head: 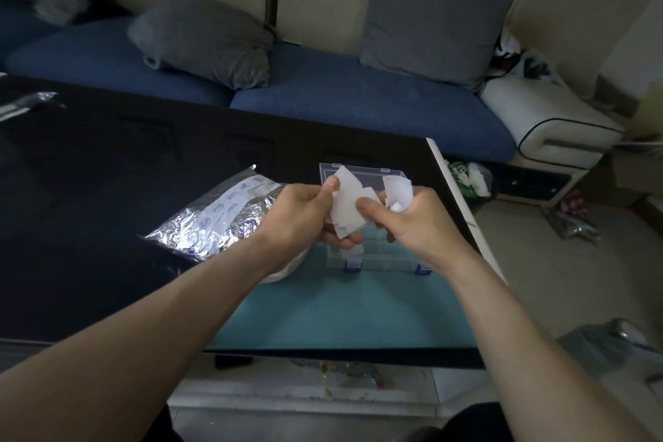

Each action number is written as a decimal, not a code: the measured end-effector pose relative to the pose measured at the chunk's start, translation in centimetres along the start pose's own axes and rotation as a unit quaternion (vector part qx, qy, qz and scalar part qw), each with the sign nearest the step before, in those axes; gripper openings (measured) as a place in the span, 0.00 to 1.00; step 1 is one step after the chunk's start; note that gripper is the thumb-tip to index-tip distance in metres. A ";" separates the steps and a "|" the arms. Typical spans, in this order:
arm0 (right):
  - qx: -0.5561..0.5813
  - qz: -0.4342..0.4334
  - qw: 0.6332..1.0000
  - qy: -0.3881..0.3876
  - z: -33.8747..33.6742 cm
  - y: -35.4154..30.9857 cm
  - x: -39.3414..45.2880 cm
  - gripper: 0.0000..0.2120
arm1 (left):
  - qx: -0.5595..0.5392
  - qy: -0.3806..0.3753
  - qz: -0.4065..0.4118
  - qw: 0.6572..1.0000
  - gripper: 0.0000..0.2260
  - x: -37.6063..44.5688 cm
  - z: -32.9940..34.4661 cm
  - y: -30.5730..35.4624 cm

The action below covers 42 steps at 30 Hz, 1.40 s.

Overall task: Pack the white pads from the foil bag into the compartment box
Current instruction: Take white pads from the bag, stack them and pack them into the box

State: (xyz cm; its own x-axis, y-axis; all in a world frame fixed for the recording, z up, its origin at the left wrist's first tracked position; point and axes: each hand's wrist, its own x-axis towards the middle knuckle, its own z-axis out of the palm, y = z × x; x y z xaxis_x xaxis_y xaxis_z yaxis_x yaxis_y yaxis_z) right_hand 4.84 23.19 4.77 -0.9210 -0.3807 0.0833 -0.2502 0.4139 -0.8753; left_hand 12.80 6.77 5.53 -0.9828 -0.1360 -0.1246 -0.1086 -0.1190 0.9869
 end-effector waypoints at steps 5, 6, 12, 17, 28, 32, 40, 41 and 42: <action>0.018 0.038 0.999 -0.018 0.1 -0.2 -0.3 0.13 | -0.076 -0.013 -0.047 0.996 0.20 0.1 -0.4 0.5; 0.018 0.037 0.999 -0.022 0.0 -0.3 -0.4 0.13 | -0.070 -0.014 -0.052 0.996 0.18 0.0 -0.4 0.6; 0.023 -0.011 0.992 -0.124 -2.6 -0.9 -1.1 0.08 | 0.055 0.009 -0.031 0.998 0.14 0.3 -1.0 0.3; 0.021 -0.030 0.991 -0.127 -2.4 -1.0 -1.2 0.09 | 0.028 -0.086 -0.063 0.994 0.14 0.3 -1.1 -0.1; -0.013 0.015 0.998 -0.067 0.3 -1.1 -1.0 0.16 | 0.007 -0.218 -0.133 0.967 0.18 0.4 -2.0 -0.1; 0.007 0.033 0.998 -0.043 -0.6 -0.7 -0.6 0.09 | 0.009 -0.162 -0.102 0.981 0.11 0.6 -2.1 -0.7; 0.148 0.005 0.980 -0.137 -2.6 -1.1 -1.1 0.19 | 0.054 -0.153 -0.109 0.981 0.10 1.4 -3.0 -0.9; 0.121 -0.001 0.978 -0.168 -2.7 -1.3 -1.2 0.20 | 0.051 -0.169 -0.120 0.977 0.10 1.3 -3.0 -0.9; 0.086 -0.006 0.977 -0.197 -2.6 -1.4 -1.3 0.19 | 0.047 -0.187 -0.130 0.973 0.11 1.2 -2.9 -0.8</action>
State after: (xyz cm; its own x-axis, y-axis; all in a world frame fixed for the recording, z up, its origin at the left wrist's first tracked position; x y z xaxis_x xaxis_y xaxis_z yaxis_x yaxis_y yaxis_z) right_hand 5.62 25.26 7.17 -0.7238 -0.6868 -0.0668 -0.1743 0.2757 -0.9453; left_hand 12.10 3.85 4.26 -0.9039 0.2566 -0.3423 -0.3563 -0.0088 0.9343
